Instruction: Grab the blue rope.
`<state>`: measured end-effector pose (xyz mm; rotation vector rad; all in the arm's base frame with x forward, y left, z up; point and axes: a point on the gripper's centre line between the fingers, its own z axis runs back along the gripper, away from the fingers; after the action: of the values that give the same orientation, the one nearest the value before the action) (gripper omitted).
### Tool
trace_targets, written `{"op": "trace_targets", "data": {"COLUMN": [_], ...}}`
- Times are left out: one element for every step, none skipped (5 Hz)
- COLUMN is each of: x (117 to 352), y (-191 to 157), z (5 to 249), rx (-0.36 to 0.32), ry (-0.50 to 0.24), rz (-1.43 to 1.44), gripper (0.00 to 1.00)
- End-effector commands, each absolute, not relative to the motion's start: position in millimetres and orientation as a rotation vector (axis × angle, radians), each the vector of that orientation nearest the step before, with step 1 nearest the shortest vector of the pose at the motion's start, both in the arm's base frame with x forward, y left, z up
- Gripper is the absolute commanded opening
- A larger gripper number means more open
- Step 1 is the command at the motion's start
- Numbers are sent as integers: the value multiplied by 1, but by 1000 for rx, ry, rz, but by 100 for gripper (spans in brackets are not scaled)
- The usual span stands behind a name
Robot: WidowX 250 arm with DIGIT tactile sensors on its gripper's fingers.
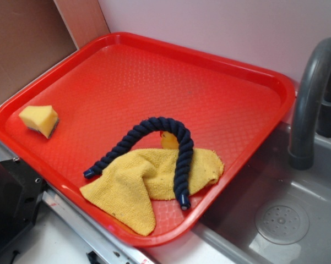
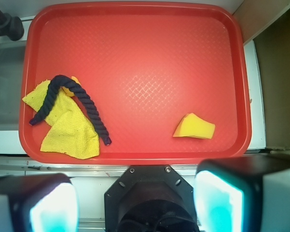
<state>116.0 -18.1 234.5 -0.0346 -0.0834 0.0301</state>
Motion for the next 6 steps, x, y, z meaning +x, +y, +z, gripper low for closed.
{"op": "trace_targets", "data": {"x": [116,131,148,161,180,193], "y": [-18,-20,-26,-34,-53,-69], "z": [235,220,200,181,146,121], "rx": [-35,-87,-184,-217,-214,-217], "ry": [-83,-168,-252,-272,-235,-198], "rz": [30,-30,-105,-142,-216,-276], "gripper": [100,100,100,100,100,100]}}
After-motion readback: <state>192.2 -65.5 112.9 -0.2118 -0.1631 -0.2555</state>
